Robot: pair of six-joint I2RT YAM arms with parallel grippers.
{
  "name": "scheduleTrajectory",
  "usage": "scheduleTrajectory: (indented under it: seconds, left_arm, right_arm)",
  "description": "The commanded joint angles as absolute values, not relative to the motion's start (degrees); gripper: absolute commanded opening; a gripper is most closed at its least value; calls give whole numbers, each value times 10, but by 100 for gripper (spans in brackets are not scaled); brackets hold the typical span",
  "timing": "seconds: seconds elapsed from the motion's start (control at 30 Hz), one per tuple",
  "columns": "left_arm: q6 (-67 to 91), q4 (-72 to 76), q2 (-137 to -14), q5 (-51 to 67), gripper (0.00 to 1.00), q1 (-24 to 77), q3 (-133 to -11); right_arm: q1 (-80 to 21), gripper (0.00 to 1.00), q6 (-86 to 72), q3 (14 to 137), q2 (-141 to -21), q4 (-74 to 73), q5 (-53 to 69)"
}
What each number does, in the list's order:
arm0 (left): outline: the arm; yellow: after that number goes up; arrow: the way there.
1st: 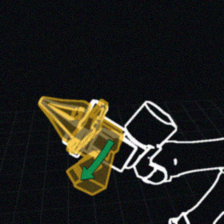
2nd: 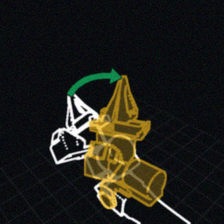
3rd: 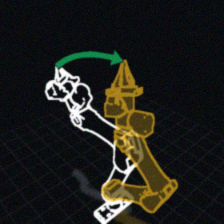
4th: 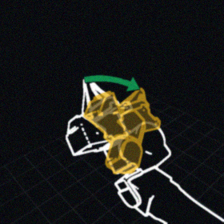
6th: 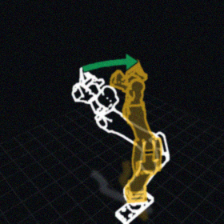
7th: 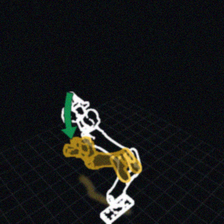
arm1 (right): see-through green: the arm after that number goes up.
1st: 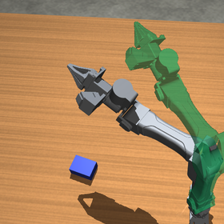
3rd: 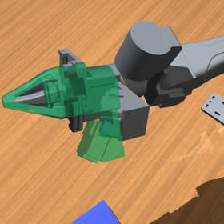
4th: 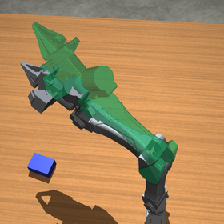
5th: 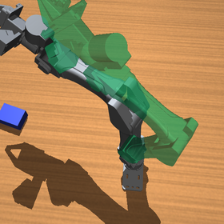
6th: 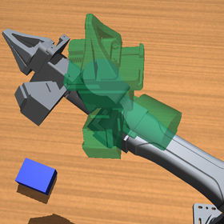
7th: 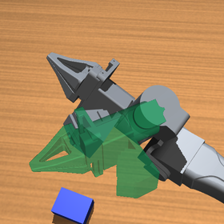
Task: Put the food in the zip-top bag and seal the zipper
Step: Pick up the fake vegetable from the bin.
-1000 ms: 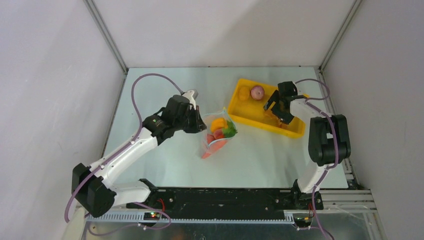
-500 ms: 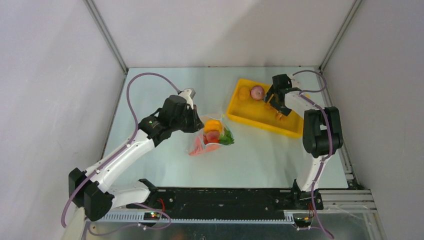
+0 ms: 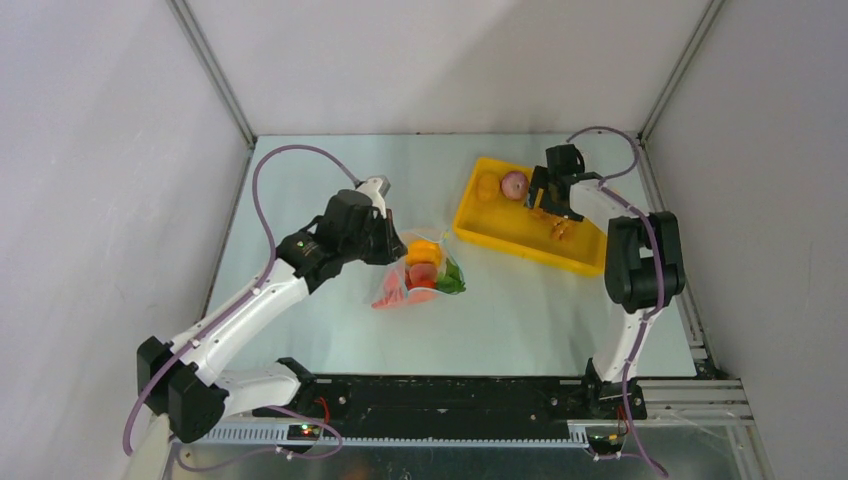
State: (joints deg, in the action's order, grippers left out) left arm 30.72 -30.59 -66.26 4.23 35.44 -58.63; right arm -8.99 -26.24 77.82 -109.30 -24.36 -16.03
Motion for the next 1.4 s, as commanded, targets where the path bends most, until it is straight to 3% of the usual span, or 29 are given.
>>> scheduleTrajectory:
  seconds: [0.0,0.13,0.27,0.7,1.0,1.2,1.27,1.37]
  left_arm:
    - [289,-281,-636,42,0,349,-595]
    - [295,-268,-640,48,0,349,-589]
    - [300,-265,-644,48,0,349,-586]
    - [296,-280,-681,53,0,346,-608]
    - [297,-286,-684,44,0,345,-608]
    - [297,-288,-691,60,0,345,-613]
    - [296,-290,-691,62,0,344,-614]
    - [296,-290,-688,62,0,345,-616]
  right_arm:
    - [-88,99,107,781,-1032,-177,28]
    - [-66,99,344,780,-1011,-252,201]
    - [-44,99,485,799,-1033,-312,240]
    - [-37,99,575,961,-1185,-432,186]
    - [-36,93,584,974,-1232,-461,146]
    - [-33,76,580,999,-1260,-500,129]
    - [-32,66,581,1002,-1263,-511,132]
    - [-32,41,578,1001,-1256,-510,140]
